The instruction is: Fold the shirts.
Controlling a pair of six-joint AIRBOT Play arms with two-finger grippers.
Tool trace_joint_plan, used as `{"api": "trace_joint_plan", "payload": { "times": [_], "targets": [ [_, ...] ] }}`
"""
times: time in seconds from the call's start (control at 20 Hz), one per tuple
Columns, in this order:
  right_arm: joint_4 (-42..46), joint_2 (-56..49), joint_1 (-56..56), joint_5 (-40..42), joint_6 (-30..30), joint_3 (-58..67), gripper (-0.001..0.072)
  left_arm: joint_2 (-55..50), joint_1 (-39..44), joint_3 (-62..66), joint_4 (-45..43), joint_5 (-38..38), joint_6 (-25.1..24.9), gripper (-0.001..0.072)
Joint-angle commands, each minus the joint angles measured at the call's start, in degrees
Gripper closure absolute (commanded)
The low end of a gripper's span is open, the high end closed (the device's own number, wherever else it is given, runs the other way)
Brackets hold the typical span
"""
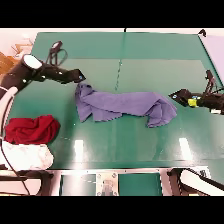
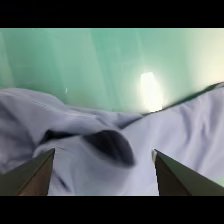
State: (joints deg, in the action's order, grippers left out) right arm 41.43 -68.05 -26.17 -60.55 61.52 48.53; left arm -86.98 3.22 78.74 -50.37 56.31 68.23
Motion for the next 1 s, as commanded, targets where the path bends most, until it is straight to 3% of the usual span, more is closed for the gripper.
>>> {"api": "trace_joint_plan", "payload": {
  "times": [0.0, 0.1, 0.2, 0.3, 0.5, 0.8, 0.85, 0.9, 0.95],
  "targets": [
    [14.0, 1.6, -1.2, -8.2, 12.8, 2.2, 0.0378, -0.5, -4.9, 5.6, -0.2, 14.3, 2.3, 0.0002],
    [16.4, 5.7, -1.2, -8.5, 16.3, -3.2, 0.0353, -0.5, -7.2, 5.3, -0.9, 19.9, 2.4, 0.0002],
    [16.3, 9.6, -1.2, -8.5, 19.2, -9.6, 0.0193, -0.5, -8.1, 3.7, -2.5, 22.4, 2.4, 0.0002],
    [15.2, 11.4, -0.7, -6.7, 19.5, -15.3, 0.0165, -0.5, -8.2, 0.7, -3.4, 22.1, 2.4, 0.0002],
    [11.8, 9.2, 5.0, 2.3, 19.5, -21.2, 0.0164, -0.5, -8.2, -7.5, -3.3, 17.5, 2.4, 0.0002],
    [7.2, 0.1, 14.2, 9.3, 18.8, -18.2, 0.0165, -0.5, -7.3, -20.2, -0.8, 10.9, 2.2, 0.0002],
    [7.1, -0.5, 14.2, 9.4, 18.9, -17.5, 0.0172, -0.5, -6.4, -22.0, 0.1, 8.9, 2.1, 0.0002],
    [7.0, -0.6, 14.2, 9.8, 18.9, -17.0, 0.0259, -0.6, -4.9, -23.6, 0.2, 6.6, 1.9, 0.0002],
    [7.0, -0.6, 14.1, 10.1, 18.9, -16.5, 0.0414, -0.6, -3.2, -24.9, 0.2, 4.2, 1.8, 0.0002]
  ]
}}
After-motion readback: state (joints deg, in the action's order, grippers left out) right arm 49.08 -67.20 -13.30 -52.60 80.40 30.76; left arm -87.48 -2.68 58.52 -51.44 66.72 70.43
